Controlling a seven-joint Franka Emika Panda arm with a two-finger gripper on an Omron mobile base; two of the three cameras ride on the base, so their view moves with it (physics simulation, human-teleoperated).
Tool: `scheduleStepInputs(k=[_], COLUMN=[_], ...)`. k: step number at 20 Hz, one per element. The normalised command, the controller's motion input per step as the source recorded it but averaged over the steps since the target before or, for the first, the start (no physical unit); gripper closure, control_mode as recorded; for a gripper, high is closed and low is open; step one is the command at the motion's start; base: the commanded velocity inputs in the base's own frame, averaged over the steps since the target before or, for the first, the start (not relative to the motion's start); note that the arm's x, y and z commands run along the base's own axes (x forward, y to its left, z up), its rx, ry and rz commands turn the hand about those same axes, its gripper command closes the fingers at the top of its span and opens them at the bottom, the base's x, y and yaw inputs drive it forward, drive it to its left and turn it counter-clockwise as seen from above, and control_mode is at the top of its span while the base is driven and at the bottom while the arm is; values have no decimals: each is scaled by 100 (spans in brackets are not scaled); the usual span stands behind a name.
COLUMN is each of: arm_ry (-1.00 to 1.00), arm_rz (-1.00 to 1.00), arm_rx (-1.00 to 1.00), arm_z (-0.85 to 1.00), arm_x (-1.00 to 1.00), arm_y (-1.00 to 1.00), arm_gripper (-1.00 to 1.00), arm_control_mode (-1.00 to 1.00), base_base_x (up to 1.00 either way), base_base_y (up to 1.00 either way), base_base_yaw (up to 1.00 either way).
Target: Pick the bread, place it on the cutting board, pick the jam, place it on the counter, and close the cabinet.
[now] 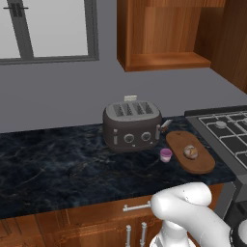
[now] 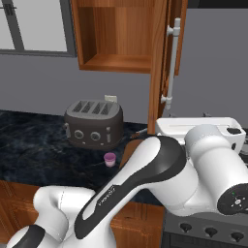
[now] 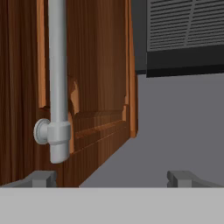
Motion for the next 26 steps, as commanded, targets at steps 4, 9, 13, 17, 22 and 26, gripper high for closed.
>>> scheduleStepInputs(k=[4,9,13,17,22,26], arm_ry=[0,0,0,0,0,0], arm_rz=[0,4,5,6,7,7], arm_rx=[0,0,0,0,0,0], arm_z=[16,12,10,8,4,1], arm_x=[0,0,0,0,0,0], arm_y=[0,0,0,0,0,0], arm_gripper=[-100,-100,-100,-100,-100,-100], arm_control_mode=[-100,-100,-100,-100,-100,-100], base_base_x=[0,0,0,0,0,0], base_base_y=[0,0,0,0,0,0], base_base_yaw=[0,0,0,0,0,0])
